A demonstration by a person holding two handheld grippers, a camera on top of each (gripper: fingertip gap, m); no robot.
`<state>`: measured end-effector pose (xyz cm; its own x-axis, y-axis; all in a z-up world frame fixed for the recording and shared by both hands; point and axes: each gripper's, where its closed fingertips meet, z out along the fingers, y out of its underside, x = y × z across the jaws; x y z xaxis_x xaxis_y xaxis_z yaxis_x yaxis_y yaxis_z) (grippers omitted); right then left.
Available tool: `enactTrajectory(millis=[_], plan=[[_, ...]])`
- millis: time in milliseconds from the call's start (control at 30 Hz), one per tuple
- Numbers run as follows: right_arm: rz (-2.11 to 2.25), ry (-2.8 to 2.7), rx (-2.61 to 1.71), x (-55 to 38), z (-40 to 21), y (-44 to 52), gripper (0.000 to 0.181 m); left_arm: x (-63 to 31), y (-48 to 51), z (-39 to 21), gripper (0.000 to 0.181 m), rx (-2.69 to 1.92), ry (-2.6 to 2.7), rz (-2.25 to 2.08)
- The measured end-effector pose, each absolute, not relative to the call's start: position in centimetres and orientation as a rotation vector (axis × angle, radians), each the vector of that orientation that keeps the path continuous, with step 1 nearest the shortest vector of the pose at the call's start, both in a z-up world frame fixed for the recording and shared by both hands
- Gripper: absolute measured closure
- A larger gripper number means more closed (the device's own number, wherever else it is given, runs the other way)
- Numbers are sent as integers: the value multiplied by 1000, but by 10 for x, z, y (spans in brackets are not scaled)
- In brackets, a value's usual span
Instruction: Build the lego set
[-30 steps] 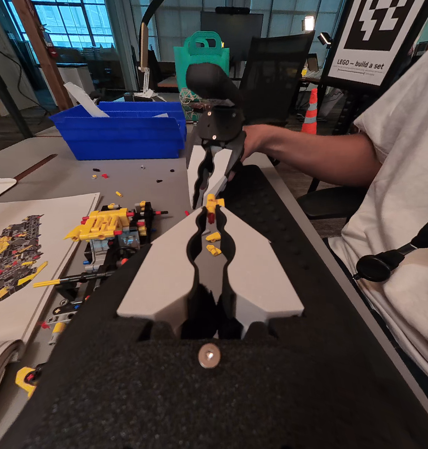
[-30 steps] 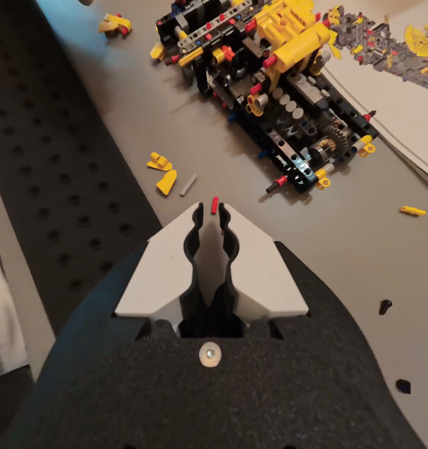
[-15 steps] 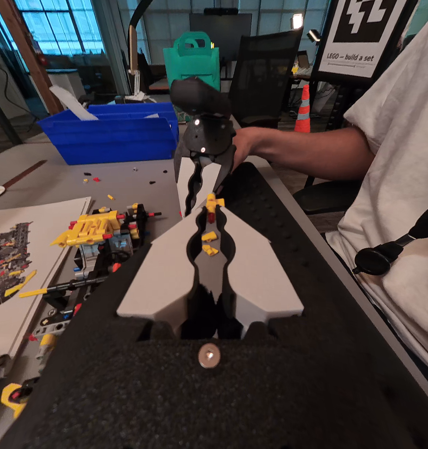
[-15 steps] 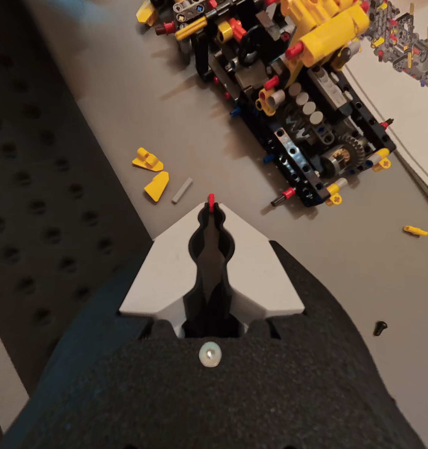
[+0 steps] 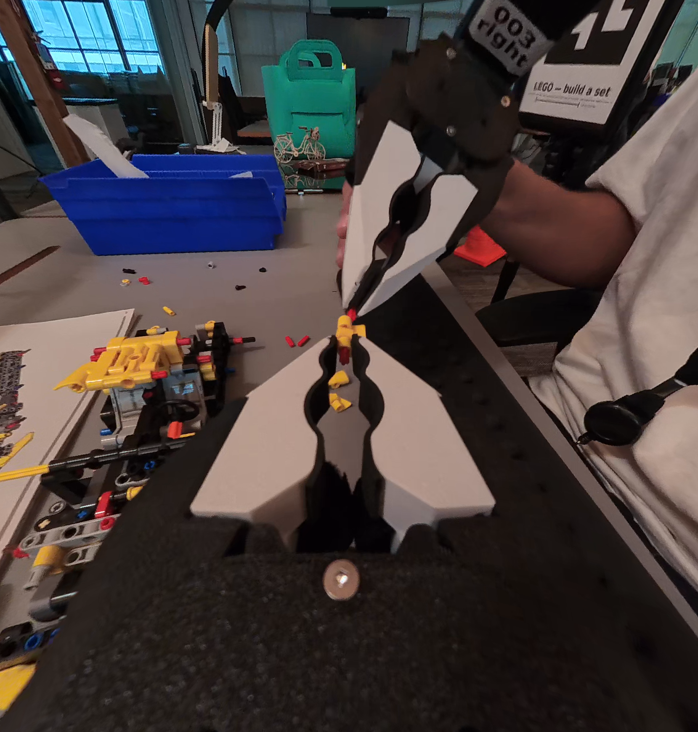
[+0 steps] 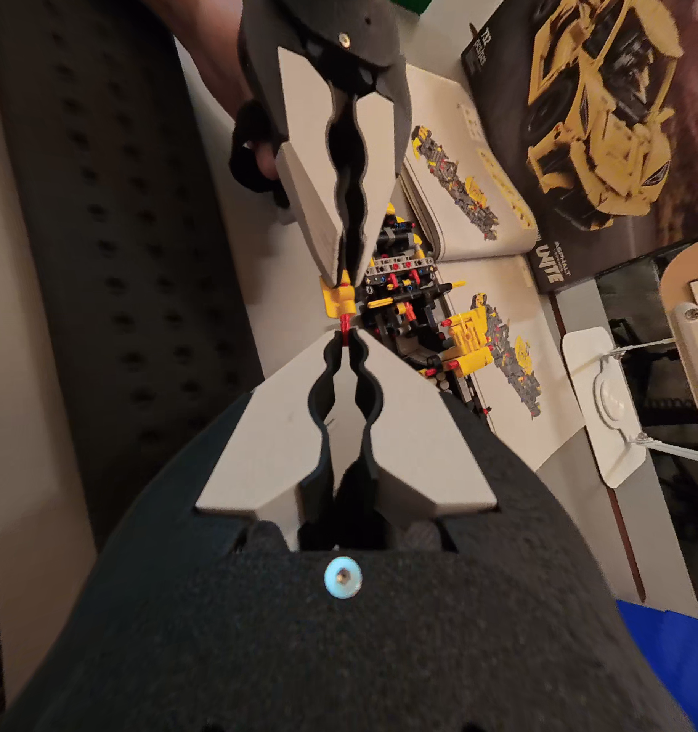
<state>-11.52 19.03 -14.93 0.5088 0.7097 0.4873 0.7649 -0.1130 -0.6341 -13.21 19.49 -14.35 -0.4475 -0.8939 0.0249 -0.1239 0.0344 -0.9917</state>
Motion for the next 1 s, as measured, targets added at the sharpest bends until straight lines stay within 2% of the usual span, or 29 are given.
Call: enactTrajectory(millis=[533, 1000], plan=[[-177, -1260, -1859, -114, -154, 191, 179, -131, 193, -149, 174, -1083, 1677, -1498], [-143, -1221, -1772, -118, -150, 189, 179, -132, 191, -144, 175, -1187, 1605, -1724]])
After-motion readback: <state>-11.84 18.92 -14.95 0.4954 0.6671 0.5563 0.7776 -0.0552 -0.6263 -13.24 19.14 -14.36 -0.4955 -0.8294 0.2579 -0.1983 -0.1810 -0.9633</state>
